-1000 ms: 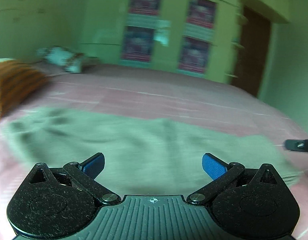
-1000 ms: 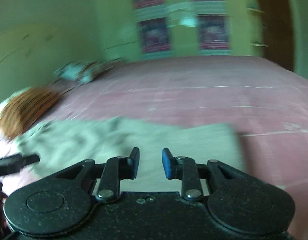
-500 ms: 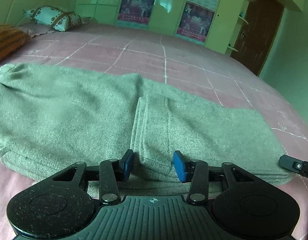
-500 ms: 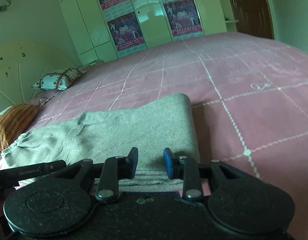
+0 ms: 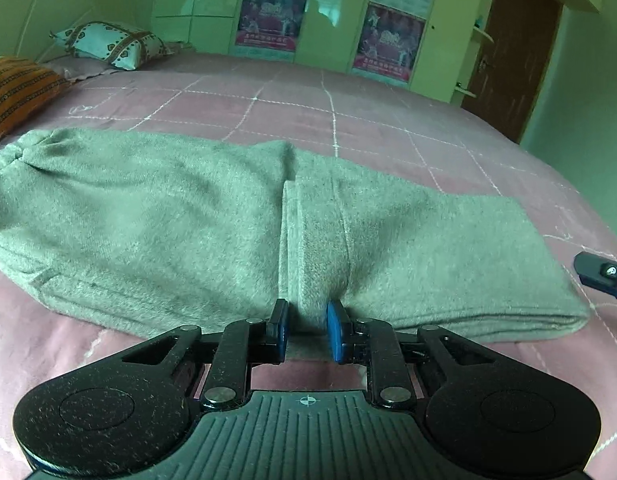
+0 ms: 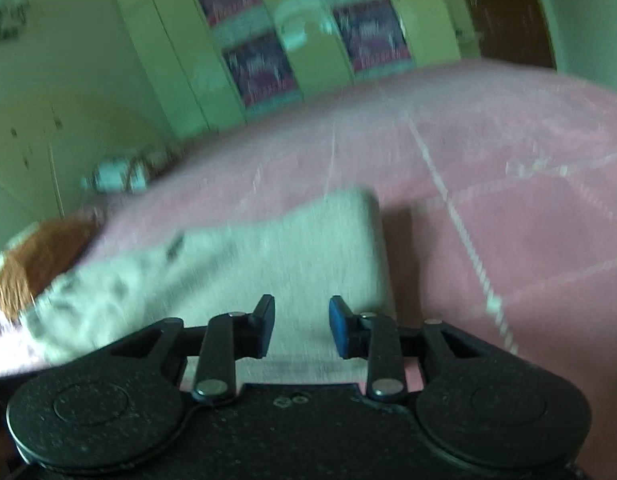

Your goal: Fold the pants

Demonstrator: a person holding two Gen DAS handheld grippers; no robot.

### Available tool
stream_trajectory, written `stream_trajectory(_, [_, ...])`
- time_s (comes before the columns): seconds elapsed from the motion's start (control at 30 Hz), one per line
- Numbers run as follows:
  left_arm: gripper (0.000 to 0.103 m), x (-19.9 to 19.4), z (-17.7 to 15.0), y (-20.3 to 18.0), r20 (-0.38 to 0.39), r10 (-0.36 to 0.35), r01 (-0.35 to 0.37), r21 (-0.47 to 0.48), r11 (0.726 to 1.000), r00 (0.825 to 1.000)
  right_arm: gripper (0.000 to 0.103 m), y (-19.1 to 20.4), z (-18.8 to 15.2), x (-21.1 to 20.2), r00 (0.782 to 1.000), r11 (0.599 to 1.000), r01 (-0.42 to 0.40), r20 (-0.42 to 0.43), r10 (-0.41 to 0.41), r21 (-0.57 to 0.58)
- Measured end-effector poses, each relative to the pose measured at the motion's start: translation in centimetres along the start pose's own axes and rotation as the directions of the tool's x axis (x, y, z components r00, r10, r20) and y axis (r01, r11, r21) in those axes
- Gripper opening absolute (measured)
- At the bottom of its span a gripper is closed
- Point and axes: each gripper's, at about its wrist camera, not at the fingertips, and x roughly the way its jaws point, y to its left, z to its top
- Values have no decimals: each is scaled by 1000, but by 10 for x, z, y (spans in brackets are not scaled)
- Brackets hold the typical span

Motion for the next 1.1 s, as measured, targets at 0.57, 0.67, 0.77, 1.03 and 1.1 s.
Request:
stream_trajectory(0.57, [23,95,60,-30,-54,-136,141,82,987,989,15,-23,57,145,948,986,124,-280,-152,-116])
stream_trajectory(0.67, [57,68,59,-20,-20,-187,188,38,981,982,21,-24,60,116,973,992,74,-210,-95,-106])
stream_trajectory(0.77, [103,14,44,0,130,-131,122,71,990,983,26,-28,54,75,991,996,52,-117,-60,-72])
stream_trajectory(1.03, [103,-68,30,137,203,107,-86,-110,990,973,28,-27,17,26,992,1000,6,-129,-5,7])
stream_trajectory(1.1, [103,-63,30,181,196,112,-60,-249,967,974,32,-23,16,27,990,1000,6,-138,-2,26])
